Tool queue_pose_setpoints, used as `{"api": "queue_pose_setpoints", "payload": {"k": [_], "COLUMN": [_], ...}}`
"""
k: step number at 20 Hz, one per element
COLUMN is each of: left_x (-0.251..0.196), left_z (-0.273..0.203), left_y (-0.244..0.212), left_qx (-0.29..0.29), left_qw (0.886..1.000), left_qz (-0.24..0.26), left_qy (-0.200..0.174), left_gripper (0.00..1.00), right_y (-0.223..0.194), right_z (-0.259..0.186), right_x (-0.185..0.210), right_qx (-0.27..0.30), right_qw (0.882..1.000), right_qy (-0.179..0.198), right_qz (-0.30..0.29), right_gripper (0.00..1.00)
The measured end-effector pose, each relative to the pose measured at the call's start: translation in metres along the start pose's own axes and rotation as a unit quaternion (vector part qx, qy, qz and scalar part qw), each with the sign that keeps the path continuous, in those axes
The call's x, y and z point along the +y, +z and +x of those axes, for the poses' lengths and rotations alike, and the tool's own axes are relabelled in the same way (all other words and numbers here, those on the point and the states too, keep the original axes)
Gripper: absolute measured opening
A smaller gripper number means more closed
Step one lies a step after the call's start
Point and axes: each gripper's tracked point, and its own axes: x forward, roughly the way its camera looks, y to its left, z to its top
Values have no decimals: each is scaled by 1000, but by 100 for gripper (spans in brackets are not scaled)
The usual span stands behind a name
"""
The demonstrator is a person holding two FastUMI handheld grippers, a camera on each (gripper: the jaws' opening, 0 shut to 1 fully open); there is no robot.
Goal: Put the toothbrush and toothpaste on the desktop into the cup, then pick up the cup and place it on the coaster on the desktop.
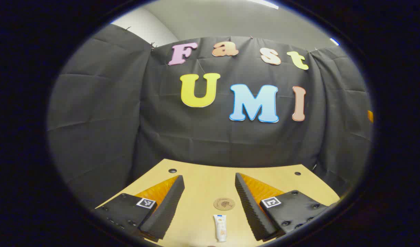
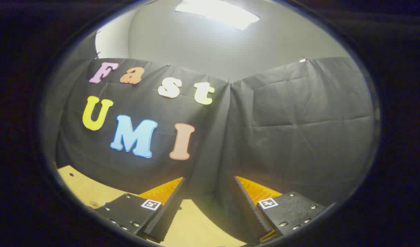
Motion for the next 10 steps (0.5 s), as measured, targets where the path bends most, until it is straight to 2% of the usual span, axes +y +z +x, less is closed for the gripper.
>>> {"api": "queue_pose_setpoints", "payload": {"k": [2, 3, 4, 5, 6, 7, 8, 9, 10], "left_x": [-3, -4, -3, -3, -3, -5, -9, -11, -14], "left_z": [4, 5, 4, 6, 9, 11, 11, 13, 15], "left_y": [7, 9, 8, 5, 3, 3, 3, 5, 6], "left_qx": [-9, -11, -11, -9, -6, -5, -5, -6, -5], "left_qw": [1000, 1000, 1000, 1000, 1000, 1000, 1000, 1000, 1000], "left_qz": [16, 13, 4, -3, -2, 4, 12, 18, 22], "left_qy": [1, -3, -6, -9, -9, -12, -14, -17, -18], "left_gripper": [95, 95, 96, 93, 96, 95, 92, 92, 92], "right_y": [40, 64, 96, 117, 130, 125, 104, 81, 54], "right_z": [6, 13, 20, 25, 29, 29, 22, 17, 13], "right_x": [-21, -49, -101, -141, -168, -177, -171, -153, -134], "right_qx": [-51, -89, -134, -151, -134, -108, -75, -50, -29], "right_qw": [997, 990, 974, 966, 970, 978, 986, 991, 994], "right_qy": [-9, -39, -97, -130, -150, -150, -144, -125, -106], "right_qz": [-48, -102, -157, -165, -134, -93, -45, -12, -5], "right_gripper": [86, 86, 88, 94, 94, 92, 91, 96, 95]}}
